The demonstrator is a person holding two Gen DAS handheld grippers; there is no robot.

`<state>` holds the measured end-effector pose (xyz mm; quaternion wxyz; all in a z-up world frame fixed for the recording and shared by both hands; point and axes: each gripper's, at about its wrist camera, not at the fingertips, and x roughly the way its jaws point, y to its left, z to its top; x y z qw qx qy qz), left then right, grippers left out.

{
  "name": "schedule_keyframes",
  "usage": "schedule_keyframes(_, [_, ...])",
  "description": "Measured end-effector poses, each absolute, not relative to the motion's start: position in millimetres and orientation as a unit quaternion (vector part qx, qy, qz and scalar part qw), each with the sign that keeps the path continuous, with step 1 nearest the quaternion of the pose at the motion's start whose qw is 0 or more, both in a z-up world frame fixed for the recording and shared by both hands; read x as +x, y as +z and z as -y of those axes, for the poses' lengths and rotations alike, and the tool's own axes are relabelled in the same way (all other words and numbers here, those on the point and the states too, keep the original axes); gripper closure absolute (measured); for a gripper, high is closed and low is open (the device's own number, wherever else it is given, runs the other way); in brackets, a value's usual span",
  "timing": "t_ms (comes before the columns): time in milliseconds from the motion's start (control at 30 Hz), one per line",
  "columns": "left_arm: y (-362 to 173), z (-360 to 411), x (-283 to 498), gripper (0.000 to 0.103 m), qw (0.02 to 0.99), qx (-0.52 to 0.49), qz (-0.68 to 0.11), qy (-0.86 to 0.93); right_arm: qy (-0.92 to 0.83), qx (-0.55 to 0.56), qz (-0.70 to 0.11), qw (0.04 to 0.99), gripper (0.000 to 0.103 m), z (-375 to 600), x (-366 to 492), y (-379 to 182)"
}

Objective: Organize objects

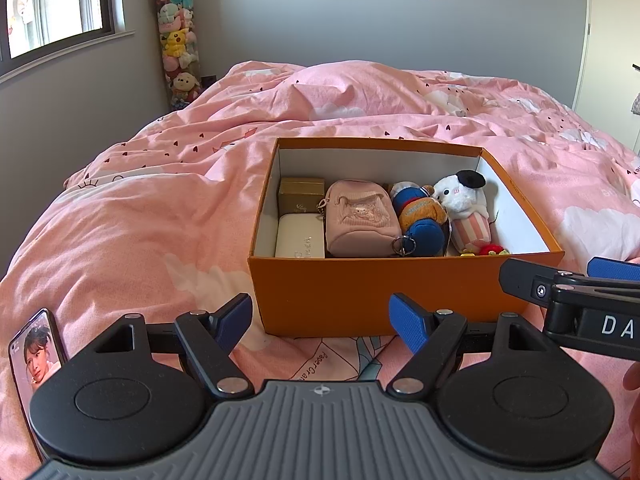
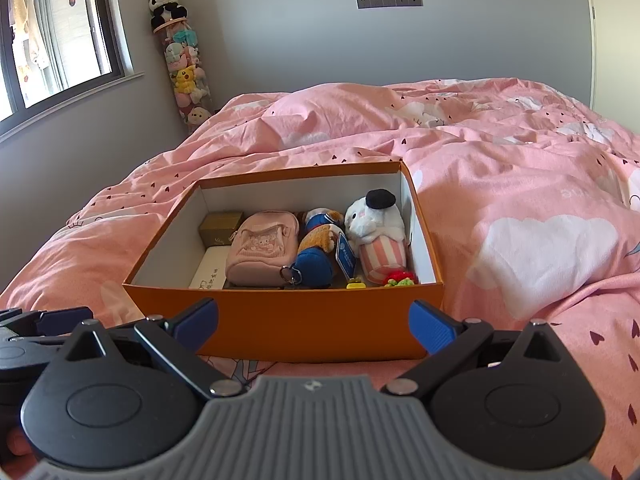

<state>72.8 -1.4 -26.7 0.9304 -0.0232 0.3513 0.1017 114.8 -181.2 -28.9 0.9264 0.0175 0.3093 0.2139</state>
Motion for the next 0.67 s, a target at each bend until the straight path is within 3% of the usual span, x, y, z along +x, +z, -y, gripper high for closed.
schedule_keyframes(667, [-25.7, -1.2, 73.4, 0.012, 0.931, -0.019, -0.353, 0.092, 0.211, 0.020, -0.311, 0.926, 0.002, 182.3, 113.6, -29.4])
